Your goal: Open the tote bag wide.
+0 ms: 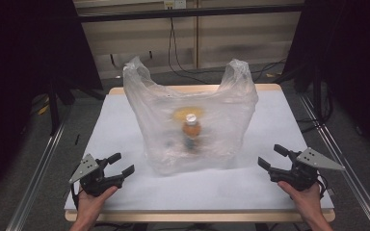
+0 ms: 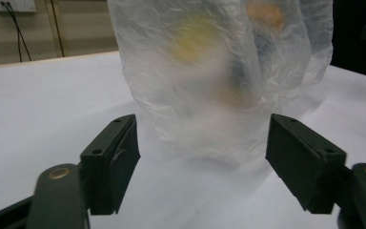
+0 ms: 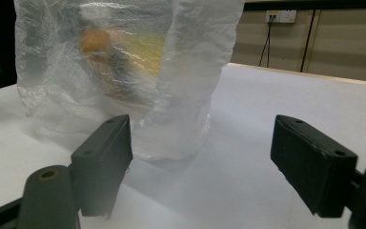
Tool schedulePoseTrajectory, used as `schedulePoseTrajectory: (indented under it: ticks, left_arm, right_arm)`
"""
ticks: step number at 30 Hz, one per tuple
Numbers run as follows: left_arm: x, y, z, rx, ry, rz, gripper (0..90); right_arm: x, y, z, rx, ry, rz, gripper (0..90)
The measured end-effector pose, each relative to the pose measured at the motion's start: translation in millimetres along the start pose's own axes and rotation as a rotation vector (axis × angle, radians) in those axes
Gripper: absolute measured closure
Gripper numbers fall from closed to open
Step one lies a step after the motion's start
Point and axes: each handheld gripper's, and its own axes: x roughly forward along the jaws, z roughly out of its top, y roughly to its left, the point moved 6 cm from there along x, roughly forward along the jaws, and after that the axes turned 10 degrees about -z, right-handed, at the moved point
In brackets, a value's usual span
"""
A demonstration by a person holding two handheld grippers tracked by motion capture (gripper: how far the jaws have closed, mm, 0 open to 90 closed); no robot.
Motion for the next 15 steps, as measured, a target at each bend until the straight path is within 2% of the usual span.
schedulePoseTrajectory:
  ticks: [3, 4, 9, 10, 11, 13, 14, 15]
  left_arm:
    - [1.6, -3.3, 0.2, 0.018, 0.015, -0.013, 31.8]
    - [3.4, -4.8, 0.0, 0.004, 0.014, -0.025, 31.3]
    - [4.3, -6.7, 0.0, 0.0, 0.02, -0.034, 38.2]
    - [3.9, -7.7, -0.4, -0.001, 0.031, -0.051, 40.7]
    - [2.8, -6.3, -0.3, 0.022, 0.049, -0.051, 44.2]
    - [4.3, -9.0, 1.0, 0.004, 0.036, -0.066, 49.0]
    - [4.1, -9.3, 1.4, 0.01, 0.042, -0.07, 52.8]
    - [5.2, -11.7, 2.7, -0.009, 0.031, -0.087, 54.2]
  right_arm:
    - [1.5, -0.4, -0.7, -0.002, 0.013, 0.003, 23.9]
    - [2.0, -1.1, -1.1, -0.004, 0.018, 0.0, 24.9]
    - [4.1, -1.6, -2.1, 0.005, 0.038, 0.016, 29.9]
    - [4.6, -1.8, -1.9, 0.013, 0.042, 0.016, 32.5]
    - [4.9, -2.0, -1.5, 0.011, 0.042, 0.023, 35.5]
    - [5.9, -2.9, -1.0, 0.011, 0.043, 0.027, 38.2]
    - [6.6, -2.7, -0.5, 0.014, 0.049, 0.035, 41.5]
    - [7.1, -3.0, -0.5, 0.01, 0.051, 0.037, 43.8]
